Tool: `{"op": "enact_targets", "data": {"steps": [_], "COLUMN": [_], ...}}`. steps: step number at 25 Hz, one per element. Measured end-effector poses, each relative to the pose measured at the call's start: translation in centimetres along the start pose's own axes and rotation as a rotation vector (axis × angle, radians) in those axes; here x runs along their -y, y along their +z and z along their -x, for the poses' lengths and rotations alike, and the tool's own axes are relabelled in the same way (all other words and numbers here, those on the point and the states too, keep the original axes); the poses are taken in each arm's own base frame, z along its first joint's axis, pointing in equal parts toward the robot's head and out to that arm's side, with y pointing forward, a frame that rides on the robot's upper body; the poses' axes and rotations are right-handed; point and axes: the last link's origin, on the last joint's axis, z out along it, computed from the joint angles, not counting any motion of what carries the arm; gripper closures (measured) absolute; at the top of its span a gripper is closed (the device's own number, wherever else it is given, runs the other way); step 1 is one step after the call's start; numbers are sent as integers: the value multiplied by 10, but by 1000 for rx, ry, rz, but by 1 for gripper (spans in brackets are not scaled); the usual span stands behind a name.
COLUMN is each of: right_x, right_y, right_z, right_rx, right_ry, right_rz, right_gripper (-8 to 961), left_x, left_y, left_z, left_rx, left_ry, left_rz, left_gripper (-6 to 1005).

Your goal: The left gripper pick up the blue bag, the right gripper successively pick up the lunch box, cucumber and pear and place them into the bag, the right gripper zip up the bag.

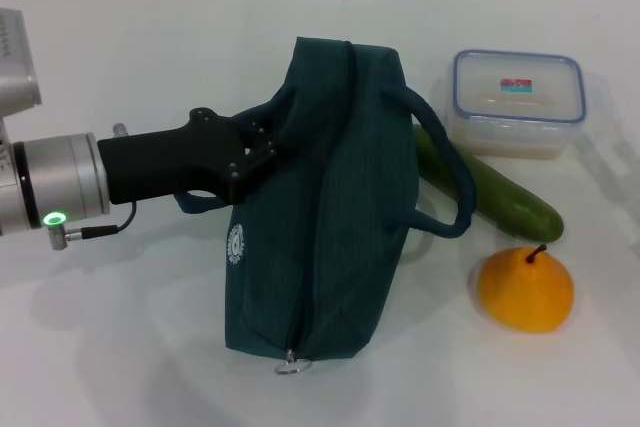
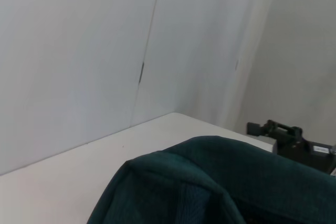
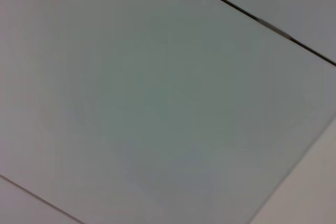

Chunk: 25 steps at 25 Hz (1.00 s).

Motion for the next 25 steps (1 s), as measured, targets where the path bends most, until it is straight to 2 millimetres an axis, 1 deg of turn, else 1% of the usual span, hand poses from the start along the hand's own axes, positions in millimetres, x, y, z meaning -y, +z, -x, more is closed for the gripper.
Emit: {"op": "enact_targets", "data": {"steps": [7,11,13,19,25], "right_x": [3,2,3,3,-1], "right_y": [19,31,32,38,48], "right_z": [-7,-10,-11,-13,-12], "right_rx": [-76,-111,-121,-138,-145], "right_ry": [58,80,91,133,164], "right_rz": [-44,-62,-69,-89,-79], "right_gripper": [190,229,248,248,247], "left_x": [0,0,-1,-1,-1], "left_y": [1,2,2,3,1], "left_z": [-1,-1,-1,-1,-1], "left_rx": [0,-1,-1,-8,-17], "left_ry": [29,40,45,72,84], "left_rz": [5,6,7,7,1], "left_gripper": [964,964,964,964,963]}}
